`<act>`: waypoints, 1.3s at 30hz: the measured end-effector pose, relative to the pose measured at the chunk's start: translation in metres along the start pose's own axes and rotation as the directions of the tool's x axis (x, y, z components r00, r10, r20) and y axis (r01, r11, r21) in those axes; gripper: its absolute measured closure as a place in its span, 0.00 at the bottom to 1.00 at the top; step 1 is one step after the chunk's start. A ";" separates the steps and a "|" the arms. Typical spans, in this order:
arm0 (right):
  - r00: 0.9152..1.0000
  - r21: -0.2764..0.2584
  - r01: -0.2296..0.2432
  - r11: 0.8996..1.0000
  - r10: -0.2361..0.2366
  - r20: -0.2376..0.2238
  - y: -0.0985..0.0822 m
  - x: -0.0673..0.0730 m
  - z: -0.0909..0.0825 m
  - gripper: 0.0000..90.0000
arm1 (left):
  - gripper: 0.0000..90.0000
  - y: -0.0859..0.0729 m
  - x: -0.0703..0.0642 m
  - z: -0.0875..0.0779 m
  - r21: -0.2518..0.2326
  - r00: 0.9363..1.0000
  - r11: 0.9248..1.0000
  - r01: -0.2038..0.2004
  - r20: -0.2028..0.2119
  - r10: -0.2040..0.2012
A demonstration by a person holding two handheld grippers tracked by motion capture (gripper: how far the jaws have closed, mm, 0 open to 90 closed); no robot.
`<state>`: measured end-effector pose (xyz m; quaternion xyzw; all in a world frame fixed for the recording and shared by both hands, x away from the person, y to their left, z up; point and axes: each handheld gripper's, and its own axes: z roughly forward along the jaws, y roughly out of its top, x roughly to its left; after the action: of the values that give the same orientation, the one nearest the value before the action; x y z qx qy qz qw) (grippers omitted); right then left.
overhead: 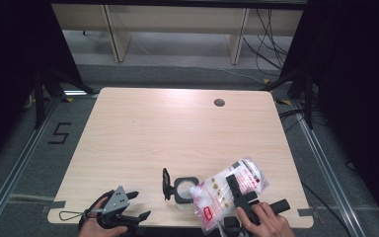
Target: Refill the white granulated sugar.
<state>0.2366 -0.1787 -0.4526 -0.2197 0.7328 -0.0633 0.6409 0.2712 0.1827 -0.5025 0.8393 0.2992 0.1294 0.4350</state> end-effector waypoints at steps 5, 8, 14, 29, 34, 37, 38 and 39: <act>1.000 -0.001 0.016 1.000 -0.016 0.011 0.000 -0.001 -0.001 0.53 | 0.27 0.000 0.001 0.000 0.009 1.000 1.000 -0.012 -0.005 0.012; 0.999 -0.013 0.036 0.999 -0.036 0.017 0.000 -0.003 0.000 0.53 | 0.27 0.000 -0.001 0.001 -0.012 1.000 1.000 0.010 0.002 -0.010; 1.000 -0.006 0.025 1.000 -0.025 0.018 0.000 -0.003 -0.002 0.53 | 0.27 0.000 -0.001 0.001 -0.012 1.000 1.000 0.007 0.000 -0.007; 1.000 -0.004 0.021 1.000 -0.021 0.021 -0.003 -0.005 -0.002 0.53 | 0.27 -0.001 0.003 -0.003 0.007 1.000 1.000 -0.013 -0.021 0.013; 0.999 -0.009 0.035 0.999 -0.035 0.027 -0.003 -0.006 -0.002 0.53 | 0.27 -0.001 0.004 -0.004 0.016 1.000 1.000 -0.019 -0.019 0.019; 1.000 0.005 0.004 1.000 -0.004 0.016 -0.002 -0.004 -0.003 0.53 | 0.27 -0.001 0.004 -0.004 0.016 1.000 1.000 -0.018 -0.022 0.019; 1.000 0.002 0.010 1.000 -0.010 0.019 -0.002 -0.004 -0.003 0.53 | 0.27 0.000 0.004 -0.004 0.018 1.000 1.000 -0.019 -0.022 0.019; 1.000 0.000 0.020 1.000 -0.020 0.021 -0.003 -0.004 -0.003 0.53 | 0.27 -0.001 0.003 -0.004 0.011 1.000 1.000 -0.011 -0.020 0.011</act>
<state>0.2349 -0.1799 -0.4474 -0.2278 0.7239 -0.0672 0.6477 0.2719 0.1873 -0.5010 0.8419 0.2998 0.1387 0.4268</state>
